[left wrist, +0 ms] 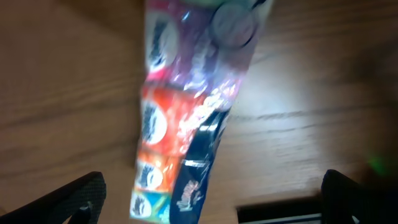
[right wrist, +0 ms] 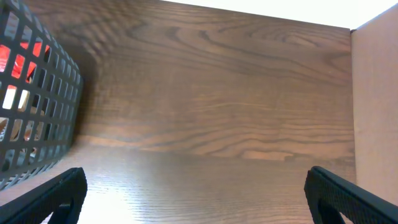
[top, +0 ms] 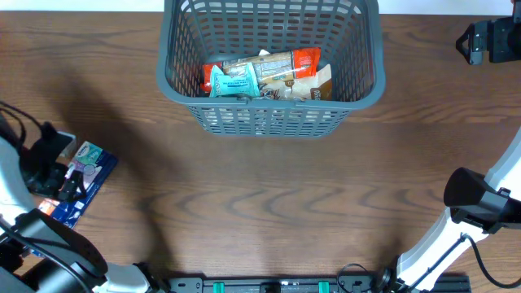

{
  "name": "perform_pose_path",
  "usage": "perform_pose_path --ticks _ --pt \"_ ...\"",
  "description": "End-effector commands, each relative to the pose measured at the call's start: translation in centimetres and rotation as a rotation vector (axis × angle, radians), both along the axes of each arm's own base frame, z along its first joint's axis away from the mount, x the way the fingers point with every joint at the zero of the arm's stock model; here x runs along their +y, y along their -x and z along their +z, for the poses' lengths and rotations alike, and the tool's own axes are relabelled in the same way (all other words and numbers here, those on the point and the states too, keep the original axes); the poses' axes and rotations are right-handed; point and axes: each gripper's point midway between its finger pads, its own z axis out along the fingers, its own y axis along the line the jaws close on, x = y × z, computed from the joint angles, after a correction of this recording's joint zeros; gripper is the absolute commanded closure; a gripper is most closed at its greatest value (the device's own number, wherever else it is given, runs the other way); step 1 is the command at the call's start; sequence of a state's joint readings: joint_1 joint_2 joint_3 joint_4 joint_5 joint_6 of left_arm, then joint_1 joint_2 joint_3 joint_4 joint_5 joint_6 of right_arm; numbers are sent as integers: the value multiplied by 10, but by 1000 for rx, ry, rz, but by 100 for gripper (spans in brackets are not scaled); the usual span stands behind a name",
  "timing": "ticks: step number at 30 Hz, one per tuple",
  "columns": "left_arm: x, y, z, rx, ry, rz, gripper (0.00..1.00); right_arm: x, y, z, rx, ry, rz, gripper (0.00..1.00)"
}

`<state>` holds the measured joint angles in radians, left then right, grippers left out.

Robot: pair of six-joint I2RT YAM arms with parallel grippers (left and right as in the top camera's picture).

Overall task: Pack container
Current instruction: 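Lower the left gripper and grasp the tissue box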

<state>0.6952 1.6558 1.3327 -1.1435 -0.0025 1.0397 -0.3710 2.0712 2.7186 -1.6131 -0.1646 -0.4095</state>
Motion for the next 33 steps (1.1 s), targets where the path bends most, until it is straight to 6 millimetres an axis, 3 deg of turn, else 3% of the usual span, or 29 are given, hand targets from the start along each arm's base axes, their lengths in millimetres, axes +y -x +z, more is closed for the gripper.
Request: perform_pose_path --ticks 1,14,23,33 --pt "2 8 -8 7 35 9 2 1 0 0 -1 0 12 1" --pt "7 30 -57 15 37 28 2 1 0 0 1 -1 11 1" --pt "20 25 -69 -21 1 0 2 1 1 -1 4 -3 12 1" --pt "17 20 -103 8 75 -17 1 4 2 -2 8 -19 12 1"
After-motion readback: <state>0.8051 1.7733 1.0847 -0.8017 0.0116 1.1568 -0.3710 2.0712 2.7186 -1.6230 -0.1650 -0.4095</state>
